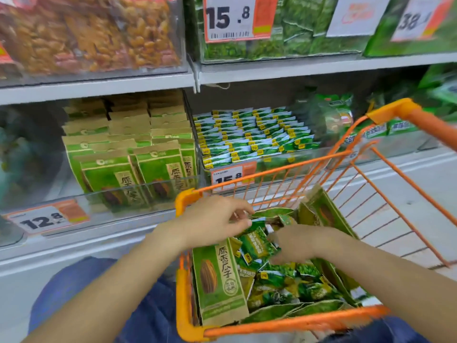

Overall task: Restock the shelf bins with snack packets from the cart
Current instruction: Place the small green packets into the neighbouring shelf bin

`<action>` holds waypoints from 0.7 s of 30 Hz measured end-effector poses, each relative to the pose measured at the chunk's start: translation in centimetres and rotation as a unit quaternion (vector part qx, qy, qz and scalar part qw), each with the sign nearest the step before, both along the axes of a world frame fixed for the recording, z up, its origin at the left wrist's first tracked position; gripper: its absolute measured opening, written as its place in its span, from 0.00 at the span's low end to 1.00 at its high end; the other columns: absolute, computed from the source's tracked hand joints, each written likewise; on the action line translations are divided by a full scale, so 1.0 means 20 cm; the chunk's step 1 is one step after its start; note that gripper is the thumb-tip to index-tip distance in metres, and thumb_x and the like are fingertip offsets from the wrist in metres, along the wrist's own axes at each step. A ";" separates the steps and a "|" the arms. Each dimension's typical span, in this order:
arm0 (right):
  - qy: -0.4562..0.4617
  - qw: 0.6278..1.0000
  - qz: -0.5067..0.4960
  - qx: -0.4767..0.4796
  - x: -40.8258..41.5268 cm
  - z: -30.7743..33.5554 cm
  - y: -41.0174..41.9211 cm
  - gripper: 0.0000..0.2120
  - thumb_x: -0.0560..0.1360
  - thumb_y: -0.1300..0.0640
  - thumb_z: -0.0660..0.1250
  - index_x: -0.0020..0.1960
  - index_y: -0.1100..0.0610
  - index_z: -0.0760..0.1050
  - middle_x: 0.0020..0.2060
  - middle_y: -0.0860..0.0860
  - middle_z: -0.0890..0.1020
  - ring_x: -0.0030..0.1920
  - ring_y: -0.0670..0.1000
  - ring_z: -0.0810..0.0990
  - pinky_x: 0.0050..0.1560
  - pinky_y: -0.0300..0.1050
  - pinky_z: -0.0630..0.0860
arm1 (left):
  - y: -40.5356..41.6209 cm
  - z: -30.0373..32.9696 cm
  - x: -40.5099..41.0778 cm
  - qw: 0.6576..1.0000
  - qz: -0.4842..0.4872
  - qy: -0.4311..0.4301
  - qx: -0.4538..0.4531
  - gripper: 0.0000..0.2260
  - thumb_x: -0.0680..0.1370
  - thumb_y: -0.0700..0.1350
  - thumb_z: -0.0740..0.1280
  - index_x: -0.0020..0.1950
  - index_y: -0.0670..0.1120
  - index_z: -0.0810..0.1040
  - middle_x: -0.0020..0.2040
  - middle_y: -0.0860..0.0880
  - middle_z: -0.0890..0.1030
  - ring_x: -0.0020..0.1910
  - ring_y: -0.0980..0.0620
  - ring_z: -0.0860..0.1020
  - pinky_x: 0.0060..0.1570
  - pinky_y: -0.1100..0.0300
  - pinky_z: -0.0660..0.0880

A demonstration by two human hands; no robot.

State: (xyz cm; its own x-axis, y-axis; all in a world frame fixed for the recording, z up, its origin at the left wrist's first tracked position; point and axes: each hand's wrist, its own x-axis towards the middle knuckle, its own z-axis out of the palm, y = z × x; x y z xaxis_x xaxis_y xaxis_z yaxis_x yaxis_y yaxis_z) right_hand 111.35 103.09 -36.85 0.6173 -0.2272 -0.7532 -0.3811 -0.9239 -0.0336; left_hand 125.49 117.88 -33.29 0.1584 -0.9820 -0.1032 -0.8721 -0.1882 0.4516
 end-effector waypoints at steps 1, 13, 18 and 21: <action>0.006 0.999 -0.037 0.021 0.02 -0.04 0.00 0.34 0.78 0.37 0.57 0.73 0.62 0.63 0.52 0.55 0.79 0.53 0.54 0.78 0.56 0.47 0.74 | -0.03 -0.04 -0.01 1.000 0.007 0.003 0.011 0.14 0.80 0.55 0.62 0.65 0.55 0.75 0.54 0.58 0.81 0.53 0.58 0.79 0.52 0.55 0.76; -0.120 0.899 -0.382 0.175 0.12 0.02 -0.04 0.23 0.72 0.54 0.74 0.61 0.64 0.71 0.46 0.55 0.77 0.36 0.47 0.78 0.32 0.37 0.78 | -0.06 -0.11 0.01 0.980 0.133 0.124 -0.078 0.12 0.80 0.51 0.64 0.62 0.53 0.77 0.47 0.59 0.79 0.48 0.60 0.77 0.50 0.60 0.75; -0.253 0.807 -0.443 0.296 -0.04 0.22 -0.09 0.38 0.72 0.55 0.73 0.76 0.59 0.58 0.53 0.50 0.71 0.51 0.48 0.77 0.40 0.36 0.79 | -0.06 -0.08 0.02 0.948 0.203 0.204 -0.138 0.11 0.78 0.57 0.66 0.56 0.54 0.80 0.50 0.57 0.81 0.49 0.62 0.78 0.51 0.64 0.75; -0.328 0.732 -0.445 0.397 -0.09 0.30 -0.06 0.30 0.69 0.54 0.74 0.69 0.55 0.69 0.55 0.53 0.77 0.50 0.49 0.82 0.47 0.41 0.81 | -0.06 -0.03 -0.01 0.917 0.202 0.327 -0.109 0.16 0.73 0.63 0.68 0.54 0.55 0.81 0.50 0.54 0.84 0.48 0.58 0.82 0.50 0.58 0.79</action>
State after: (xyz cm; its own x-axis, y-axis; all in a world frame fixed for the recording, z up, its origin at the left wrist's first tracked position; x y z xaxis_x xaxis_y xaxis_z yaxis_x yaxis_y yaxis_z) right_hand 109.52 101.81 -30.83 0.7787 -0.4115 -0.4735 -0.4816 0.0914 -0.8716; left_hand 125.25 116.60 -33.90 0.4880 -0.8655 -0.1134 -0.2808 -0.2787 0.9184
